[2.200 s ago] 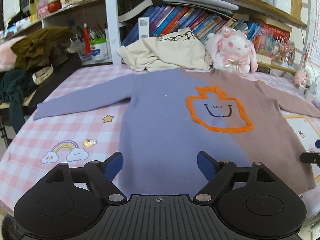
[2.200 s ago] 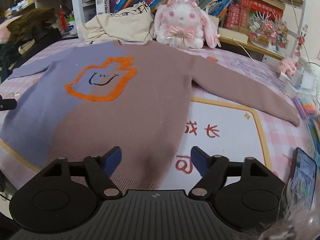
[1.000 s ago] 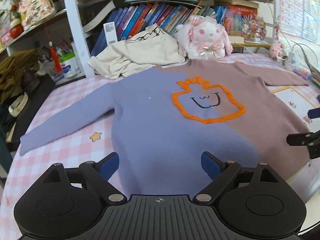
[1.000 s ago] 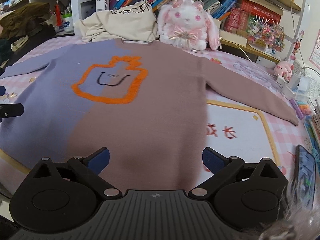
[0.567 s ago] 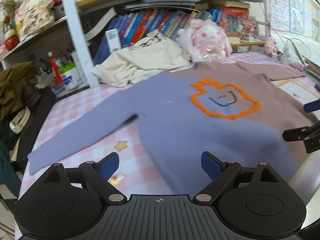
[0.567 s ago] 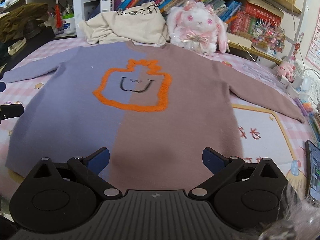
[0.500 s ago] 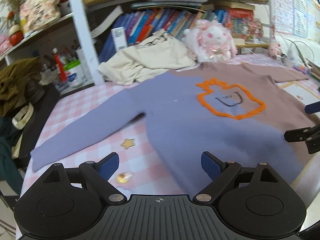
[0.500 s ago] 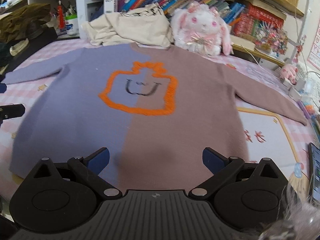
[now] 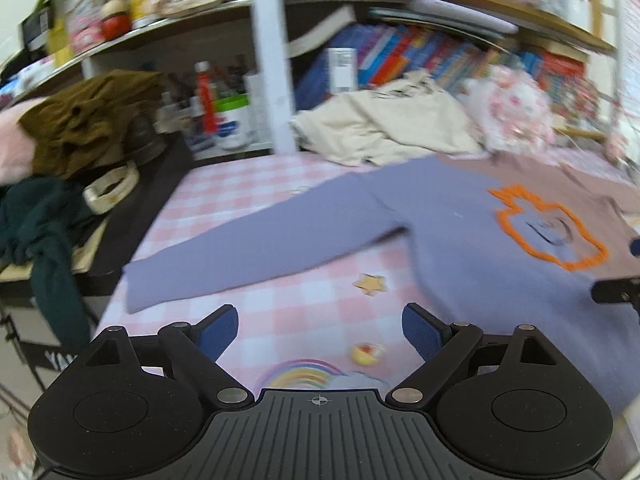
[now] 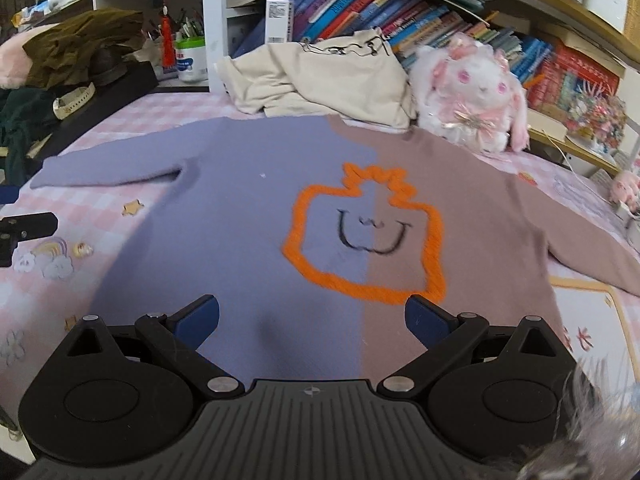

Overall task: Fold clothes
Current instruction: 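Move the left gripper over the lavender sleeve cuff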

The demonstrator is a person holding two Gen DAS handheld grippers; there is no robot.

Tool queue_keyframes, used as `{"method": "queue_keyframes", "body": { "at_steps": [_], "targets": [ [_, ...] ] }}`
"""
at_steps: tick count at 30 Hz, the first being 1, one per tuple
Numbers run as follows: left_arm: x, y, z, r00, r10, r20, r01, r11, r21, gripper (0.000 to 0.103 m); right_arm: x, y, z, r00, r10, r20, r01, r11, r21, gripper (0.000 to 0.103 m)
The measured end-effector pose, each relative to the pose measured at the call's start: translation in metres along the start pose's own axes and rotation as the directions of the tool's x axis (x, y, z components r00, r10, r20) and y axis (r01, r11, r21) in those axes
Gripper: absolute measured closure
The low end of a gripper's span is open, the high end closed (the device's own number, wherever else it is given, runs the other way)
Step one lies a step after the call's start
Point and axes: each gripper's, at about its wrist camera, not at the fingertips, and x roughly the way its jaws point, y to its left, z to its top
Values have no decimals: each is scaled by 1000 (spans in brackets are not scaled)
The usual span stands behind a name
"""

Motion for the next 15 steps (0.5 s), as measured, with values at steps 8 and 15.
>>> {"method": "queue_keyframes", "body": {
  "at_steps": [8, 15],
  "targets": [
    [20, 40, 3, 997, 63, -35, -68, 985, -160, 12, 11, 11, 11, 1000, 2, 19, -2, 1000, 17, 3],
    [35, 69, 4, 993, 106, -53, -117, 948, -295, 13, 15, 21, 16, 999, 17, 36, -17, 1000, -25, 3]
  ]
}}
